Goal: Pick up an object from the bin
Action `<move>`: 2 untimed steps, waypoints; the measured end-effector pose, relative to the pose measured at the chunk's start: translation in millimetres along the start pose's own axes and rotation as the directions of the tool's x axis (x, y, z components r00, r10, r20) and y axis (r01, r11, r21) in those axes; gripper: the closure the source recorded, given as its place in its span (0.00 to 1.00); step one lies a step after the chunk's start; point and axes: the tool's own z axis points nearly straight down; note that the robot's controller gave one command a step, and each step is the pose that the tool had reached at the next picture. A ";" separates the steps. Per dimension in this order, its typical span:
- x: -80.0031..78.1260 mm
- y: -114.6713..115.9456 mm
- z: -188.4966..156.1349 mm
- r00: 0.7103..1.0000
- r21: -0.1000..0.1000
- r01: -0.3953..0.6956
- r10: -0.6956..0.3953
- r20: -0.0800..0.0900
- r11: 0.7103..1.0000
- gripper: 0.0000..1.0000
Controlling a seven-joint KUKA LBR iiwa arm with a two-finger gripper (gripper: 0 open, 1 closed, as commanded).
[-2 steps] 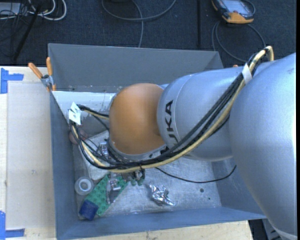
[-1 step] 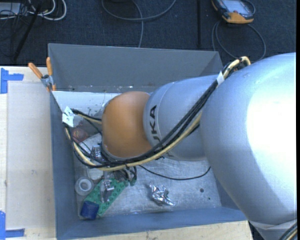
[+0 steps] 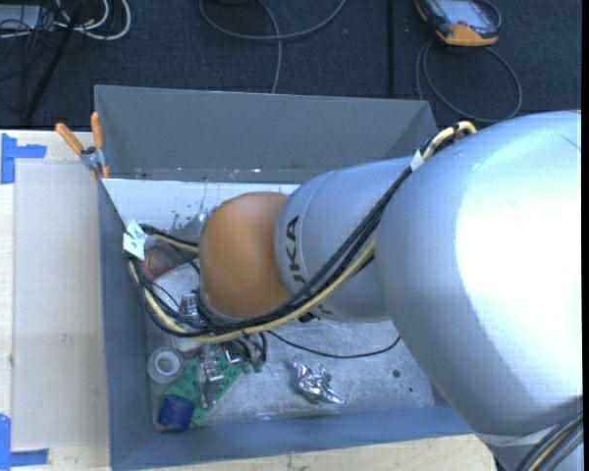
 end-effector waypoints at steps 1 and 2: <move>0.3 0.4 -2.6 1.000 0.000 -0.002 0.002 -0.006 1.000 1.00; 3.8 11.8 -136.6 0.999 -0.001 0.050 -0.050 0.005 0.999 1.00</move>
Offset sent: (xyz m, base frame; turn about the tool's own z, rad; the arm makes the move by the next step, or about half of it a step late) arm 0.0000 0.0000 0.0000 0.0000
